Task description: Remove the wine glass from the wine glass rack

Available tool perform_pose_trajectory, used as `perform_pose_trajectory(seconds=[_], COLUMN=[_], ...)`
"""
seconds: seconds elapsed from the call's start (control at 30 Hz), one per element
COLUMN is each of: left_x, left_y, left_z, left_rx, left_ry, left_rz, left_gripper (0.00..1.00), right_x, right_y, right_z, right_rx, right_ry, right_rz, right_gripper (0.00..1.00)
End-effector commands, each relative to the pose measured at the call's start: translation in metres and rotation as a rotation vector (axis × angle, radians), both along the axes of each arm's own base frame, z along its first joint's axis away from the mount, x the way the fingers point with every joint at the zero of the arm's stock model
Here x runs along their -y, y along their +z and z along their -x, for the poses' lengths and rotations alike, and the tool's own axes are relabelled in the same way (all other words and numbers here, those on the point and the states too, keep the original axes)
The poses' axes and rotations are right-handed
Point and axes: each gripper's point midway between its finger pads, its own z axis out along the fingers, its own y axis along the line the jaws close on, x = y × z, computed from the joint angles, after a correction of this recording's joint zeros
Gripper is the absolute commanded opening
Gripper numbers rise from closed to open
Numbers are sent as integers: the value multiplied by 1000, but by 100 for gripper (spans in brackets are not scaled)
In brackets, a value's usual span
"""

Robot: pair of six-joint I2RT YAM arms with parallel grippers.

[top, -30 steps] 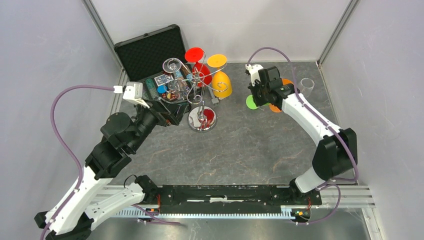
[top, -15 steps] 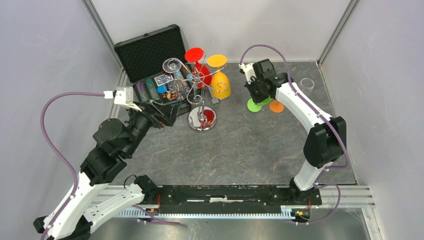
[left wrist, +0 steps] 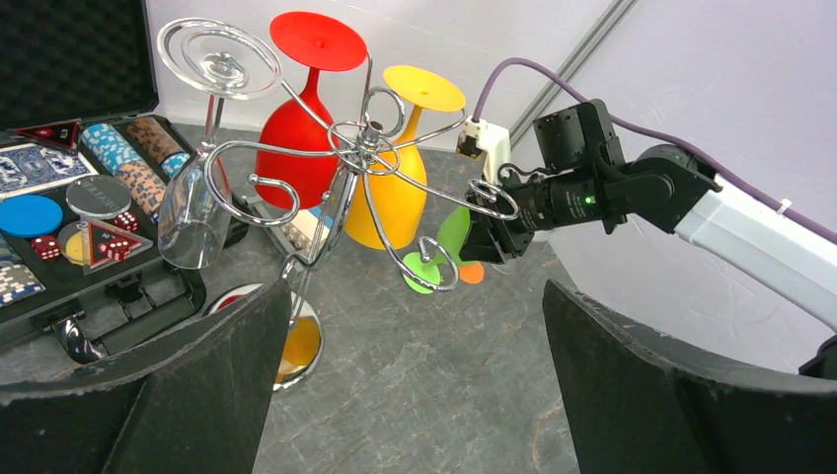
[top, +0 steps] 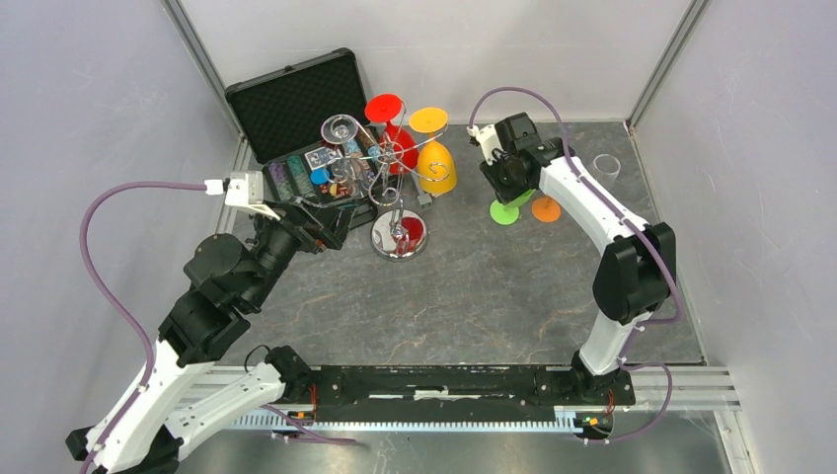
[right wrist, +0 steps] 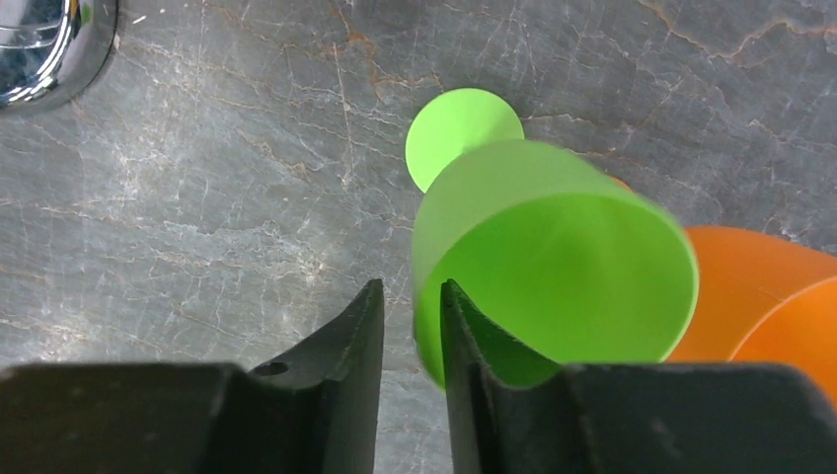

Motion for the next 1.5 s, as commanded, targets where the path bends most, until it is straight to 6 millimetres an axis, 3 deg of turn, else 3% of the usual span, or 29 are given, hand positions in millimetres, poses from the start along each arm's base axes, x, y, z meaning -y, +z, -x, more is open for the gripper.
perform_pose_trajectory(seconds=[0.0, 0.3, 0.47, 0.63, 0.87, 1.0, 1.1, 1.27, 1.4, 1.47], left_x=[-1, -3, -9, -11, 24, 35, 26, -1, -23, -34], left_y=[9, 9, 8, 7, 5, 21, 36, 44, 31, 20], left_z=[1, -3, -8, -17, -45, -65, -83, -118, -144, -154], left_rx=[40, 37, 23, 9, -22, -17, -10, -35, -95, -130], left_ry=[-5, 18, 63, 113, 77, 93, 156, 178, 183, 199], left_rz=[-5, -12, -5, 14, 4, -57, -83, -11, 31, 32], left_gripper=[100, 100, 100, 100, 100, 100, 100, 100, 99, 93], right_x=[-3, 2, -6, -8, -6, -2, 0, -5, -13, -18], right_y=[20, 35, 55, 88, 132, 137, 131, 126, 130, 131], right_z=[-18, -44, -46, -35, -3, 17, 31, 46, 54, 58], right_rx=[61, 124, 188, 298, 454, 491, 488, 463, 468, 469], right_ry=[-12, -72, -76, -96, -105, -116, -136, -125, -100, -84], right_rz=[-1, 39, -37, -135, -293, -354, -396, -453, -527, -563], right_gripper=[36, 43, 52, 60, 68, 68, 68, 69, 67, 65])
